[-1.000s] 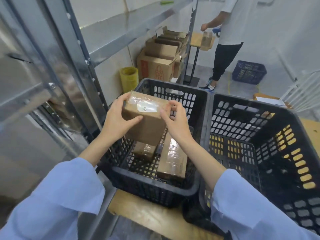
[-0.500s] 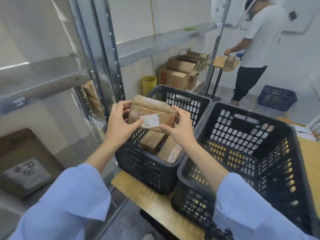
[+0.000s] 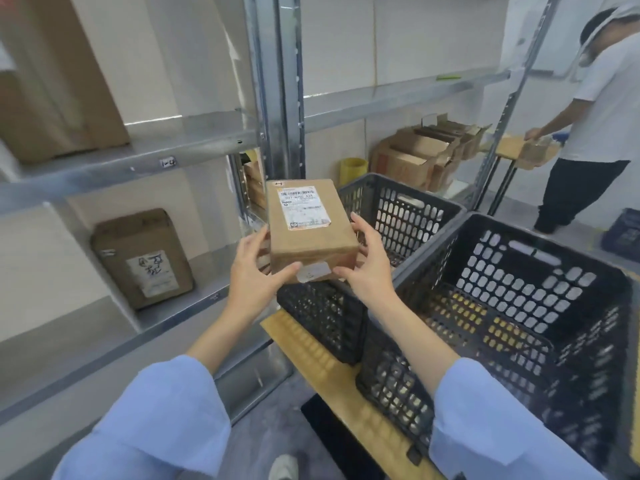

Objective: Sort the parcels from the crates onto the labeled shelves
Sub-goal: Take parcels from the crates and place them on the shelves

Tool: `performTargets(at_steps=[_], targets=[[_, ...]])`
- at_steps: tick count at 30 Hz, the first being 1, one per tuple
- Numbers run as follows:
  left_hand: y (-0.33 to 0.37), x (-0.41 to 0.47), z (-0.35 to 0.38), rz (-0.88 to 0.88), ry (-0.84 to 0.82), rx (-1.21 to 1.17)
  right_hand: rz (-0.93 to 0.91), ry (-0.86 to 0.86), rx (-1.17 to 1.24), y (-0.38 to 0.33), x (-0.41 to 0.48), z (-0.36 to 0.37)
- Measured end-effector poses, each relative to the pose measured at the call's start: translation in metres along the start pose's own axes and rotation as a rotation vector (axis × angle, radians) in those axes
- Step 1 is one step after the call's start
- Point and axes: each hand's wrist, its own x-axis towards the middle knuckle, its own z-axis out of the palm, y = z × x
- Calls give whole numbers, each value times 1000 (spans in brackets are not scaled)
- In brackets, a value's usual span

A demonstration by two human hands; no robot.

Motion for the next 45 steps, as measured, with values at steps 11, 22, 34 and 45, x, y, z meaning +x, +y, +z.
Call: performTargets(at_steps=[11,22,34,45], targets=[[-21,-68,-109,-138,314,17,-58,-335,172,-28,-30,101],[-40,-143,-219,-179,548,82,-66,-618,282,-75,-82,215],[-52,-265,-370,-187,663,254,-258,-837,168,-147,-188,349],[-45,-340,-461,-133,759,293,-241,-968,253,-209,-270,421]])
